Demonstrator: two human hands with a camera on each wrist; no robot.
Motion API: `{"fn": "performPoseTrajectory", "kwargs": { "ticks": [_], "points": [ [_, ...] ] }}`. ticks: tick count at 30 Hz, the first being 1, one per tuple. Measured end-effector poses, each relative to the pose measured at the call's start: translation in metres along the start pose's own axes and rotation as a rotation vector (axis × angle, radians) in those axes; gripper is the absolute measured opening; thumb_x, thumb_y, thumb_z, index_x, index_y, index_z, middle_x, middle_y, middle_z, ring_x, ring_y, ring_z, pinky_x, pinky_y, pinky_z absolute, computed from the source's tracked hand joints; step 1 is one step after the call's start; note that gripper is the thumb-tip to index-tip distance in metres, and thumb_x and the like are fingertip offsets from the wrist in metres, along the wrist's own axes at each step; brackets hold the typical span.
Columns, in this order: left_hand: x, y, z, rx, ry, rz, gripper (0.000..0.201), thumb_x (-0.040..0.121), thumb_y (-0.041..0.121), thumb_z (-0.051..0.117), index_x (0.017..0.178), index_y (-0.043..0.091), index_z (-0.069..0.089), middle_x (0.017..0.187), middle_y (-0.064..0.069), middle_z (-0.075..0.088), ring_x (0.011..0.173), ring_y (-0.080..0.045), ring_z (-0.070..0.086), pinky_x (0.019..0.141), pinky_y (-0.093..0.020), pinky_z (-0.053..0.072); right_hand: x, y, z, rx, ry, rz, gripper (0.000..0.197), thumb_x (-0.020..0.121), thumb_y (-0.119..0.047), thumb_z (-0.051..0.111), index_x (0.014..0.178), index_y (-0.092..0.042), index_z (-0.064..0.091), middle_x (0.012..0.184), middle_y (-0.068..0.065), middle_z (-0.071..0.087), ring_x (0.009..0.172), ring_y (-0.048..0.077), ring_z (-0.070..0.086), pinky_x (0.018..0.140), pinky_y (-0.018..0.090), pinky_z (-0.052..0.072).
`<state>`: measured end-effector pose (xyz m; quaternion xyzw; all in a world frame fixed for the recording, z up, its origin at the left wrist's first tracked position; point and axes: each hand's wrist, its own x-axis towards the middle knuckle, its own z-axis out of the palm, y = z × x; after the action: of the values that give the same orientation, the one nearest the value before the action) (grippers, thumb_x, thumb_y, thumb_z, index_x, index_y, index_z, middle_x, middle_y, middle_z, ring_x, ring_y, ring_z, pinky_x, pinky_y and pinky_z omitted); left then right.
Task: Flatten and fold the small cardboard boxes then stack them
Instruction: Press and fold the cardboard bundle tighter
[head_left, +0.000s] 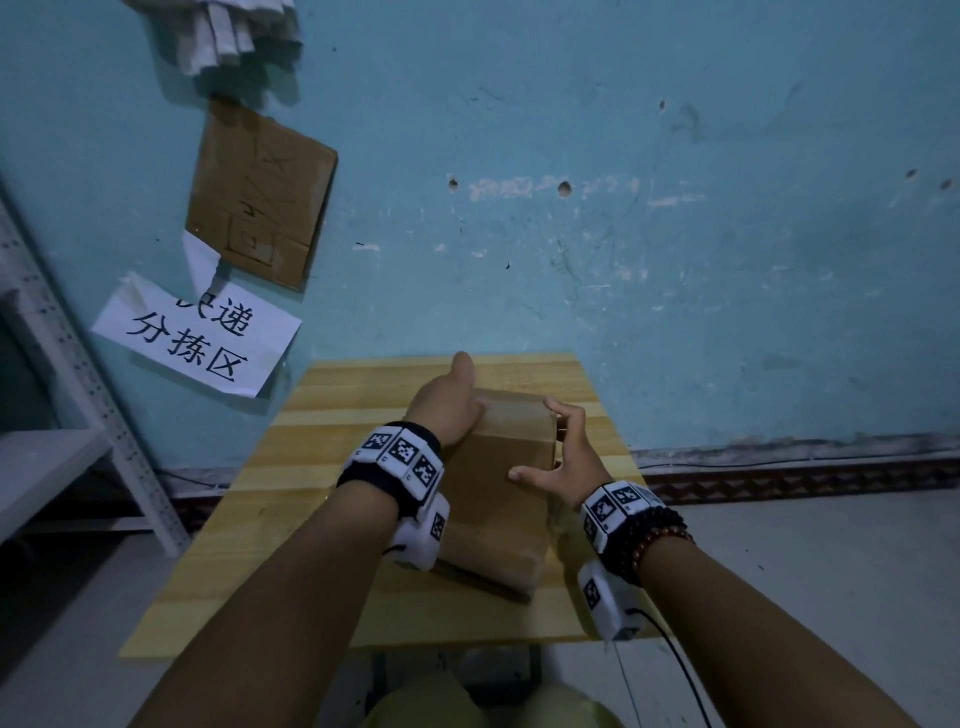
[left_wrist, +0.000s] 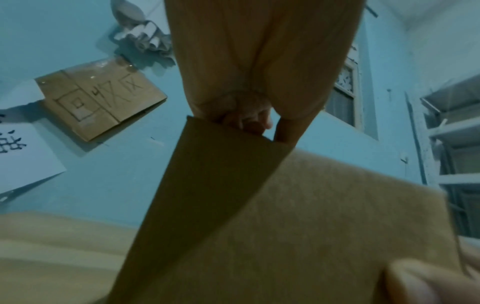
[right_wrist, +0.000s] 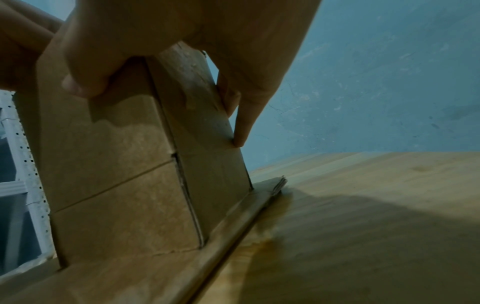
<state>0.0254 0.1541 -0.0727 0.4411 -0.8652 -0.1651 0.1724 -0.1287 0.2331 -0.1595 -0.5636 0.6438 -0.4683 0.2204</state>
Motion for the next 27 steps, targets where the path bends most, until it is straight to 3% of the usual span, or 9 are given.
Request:
{"fn": "performPoseTrajectory", "kwargs": {
  "ticks": [3,7,9,12,16,18,20,23,27],
  "points": [
    [0.002,-0.004,-0.002,-0.082,0.012,-0.057,0.024,0.089,0.024,0.059,0.093,0.011,0.039,0.082,-0.005,0.049,0.079,-0.022,0.048,0.069,-0.031,0.037,-0.001,-0.001,-0.001,0.007,-0.004,0.003,0.098,0.066,-0.018,0.082,0.140,-0.017,0.017,0.139,0.008,0.035,0.116,0.009,0.038,0.094,0.021,0.039],
    [0.001,0.000,-0.002,-0.025,0.047,-0.083,0.019,0.088,0.027,0.059,0.084,0.011,0.050,0.080,-0.004,0.050,0.080,-0.020,0.047,0.072,-0.030,0.037,0.003,-0.007,-0.003,-0.051,-0.010,0.026,0.098,0.065,-0.019,0.083,0.138,-0.017,0.019,0.136,0.008,0.038,0.114,0.013,0.043,0.093,0.024,0.043],
    [-0.001,0.004,-0.002,-0.027,0.062,-0.104,0.018,0.089,0.026,0.058,0.087,0.008,0.057,0.082,-0.007,0.053,0.081,-0.022,0.049,0.076,-0.034,0.042,0.010,-0.015,-0.007,-0.124,-0.031,0.024,0.093,0.064,-0.019,0.084,0.135,-0.013,0.024,0.133,0.009,0.039,0.116,0.015,0.045,0.092,0.024,0.042],
    [-0.002,0.007,-0.001,-0.013,0.084,-0.145,0.030,0.090,0.025,0.057,0.101,-0.002,0.060,0.102,-0.016,0.060,0.097,-0.029,0.056,0.083,-0.035,0.044,0.022,-0.035,-0.016,-0.346,-0.097,-0.016,0.084,0.063,-0.021,0.085,0.129,-0.007,0.034,0.132,0.011,0.035,0.122,0.025,0.042,0.095,0.026,0.039],
    [0.003,0.010,0.001,0.034,0.068,-0.174,0.031,0.089,0.024,0.057,0.104,-0.003,0.058,0.112,-0.019,0.059,0.101,-0.031,0.057,0.077,-0.032,0.042,0.034,-0.069,-0.019,-0.772,-0.172,-0.085,0.090,0.064,-0.046,0.079,0.136,-0.011,0.036,0.154,0.010,0.014,0.141,0.027,0.018,0.116,0.038,0.019],
    [0.005,0.011,0.000,0.061,0.054,-0.190,0.031,0.089,0.023,0.056,0.107,-0.003,0.058,0.121,-0.020,0.052,0.100,-0.031,0.057,0.079,-0.033,0.043,0.039,-0.078,-0.009,-0.920,-0.234,-0.076,0.098,0.068,-0.057,0.071,0.144,-0.015,0.026,0.157,0.006,0.009,0.145,0.024,0.008,0.119,0.044,0.004],
    [0.004,0.013,-0.002,0.087,0.034,-0.212,0.033,0.090,0.022,0.054,0.111,-0.003,0.056,0.131,-0.021,0.039,0.099,-0.032,0.058,0.082,-0.034,0.045,0.041,-0.079,0.004,-0.990,-0.278,-0.043,0.103,0.070,-0.065,0.063,0.147,-0.015,0.017,0.157,0.005,0.012,0.145,0.022,0.009,0.118,0.047,-0.001],
    [0.003,0.009,-0.001,0.122,0.022,-0.237,0.037,0.092,0.027,0.051,0.115,-0.002,0.053,0.134,-0.018,0.031,0.104,-0.034,0.055,0.083,-0.035,0.045,0.040,-0.074,0.014,-1.023,-0.244,-0.030,0.107,0.067,-0.071,0.061,0.147,-0.015,0.016,0.153,0.005,0.023,0.141,0.024,0.021,0.118,0.048,0.008],
    [0.003,0.003,0.002,0.316,0.000,-0.172,0.043,0.094,0.038,0.041,0.120,0.005,0.053,0.127,-0.015,0.047,0.114,-0.032,0.049,0.091,-0.037,0.039,0.040,-0.072,0.014,-0.992,-0.216,-0.047,0.106,0.063,-0.073,0.062,0.144,-0.016,0.023,0.147,0.005,0.031,0.136,0.024,0.028,0.115,0.046,0.020]
  ]
}}
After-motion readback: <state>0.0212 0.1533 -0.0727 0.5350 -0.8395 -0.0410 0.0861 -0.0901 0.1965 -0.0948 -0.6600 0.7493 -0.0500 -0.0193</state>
